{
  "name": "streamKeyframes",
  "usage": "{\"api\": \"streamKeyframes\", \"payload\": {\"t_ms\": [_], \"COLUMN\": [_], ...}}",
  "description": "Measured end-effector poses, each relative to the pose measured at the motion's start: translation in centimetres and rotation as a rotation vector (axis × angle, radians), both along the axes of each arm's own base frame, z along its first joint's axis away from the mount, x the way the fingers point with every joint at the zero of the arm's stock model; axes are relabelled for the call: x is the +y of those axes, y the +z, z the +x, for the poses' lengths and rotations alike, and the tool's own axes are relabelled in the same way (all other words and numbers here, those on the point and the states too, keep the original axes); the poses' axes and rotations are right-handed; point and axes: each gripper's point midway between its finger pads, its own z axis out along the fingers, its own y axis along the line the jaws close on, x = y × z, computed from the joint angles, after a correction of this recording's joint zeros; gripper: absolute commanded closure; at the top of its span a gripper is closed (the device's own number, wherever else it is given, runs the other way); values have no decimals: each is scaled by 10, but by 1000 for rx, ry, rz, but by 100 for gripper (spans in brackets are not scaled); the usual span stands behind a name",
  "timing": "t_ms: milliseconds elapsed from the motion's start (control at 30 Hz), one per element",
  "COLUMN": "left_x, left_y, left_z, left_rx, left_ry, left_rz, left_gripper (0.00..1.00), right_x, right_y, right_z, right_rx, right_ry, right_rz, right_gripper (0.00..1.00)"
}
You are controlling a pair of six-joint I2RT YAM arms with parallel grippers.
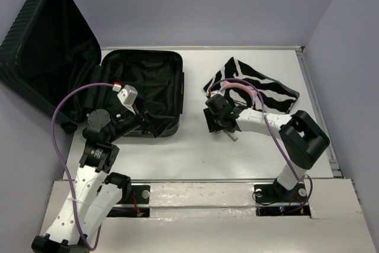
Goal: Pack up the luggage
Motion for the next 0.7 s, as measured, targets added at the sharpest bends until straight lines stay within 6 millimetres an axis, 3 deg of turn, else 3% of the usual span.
{"api": "streamKeyframes", "payload": {"t_ms": [100,133,200,467,567,633,667,700], "left_x": [0,0,0,1,2,4,5,6], "left_y": [0,0,-1,-1,-1,-2,-3,-3], "left_z": [0,0,0,2,4,6,7,8], "left_rx": [1,1,3,6,8,11,13,15], "left_ry": [0,1,1,10,22,37,46,55], "left_rz": [0,0,1,1,1,2,3,4], "left_gripper": [1,1,1,1,1,1,1,1], "right_x": [-5,-3,2,22,38,62,75,100], "right_y": [-15,-16,-17,-5,38,84,106,145], "right_z": [2,5,9,-5,-4,9,17,31], "right_rx": [10,1,-13,-51,-107,-172,-201,-256], "right_ry": [-10,-12,-4,46,77,100,114,132], "right_rz": [-54,-60,-63,-59,22,114,165,253], "right_gripper": [57,74,83,89,90,92,86,69]}}
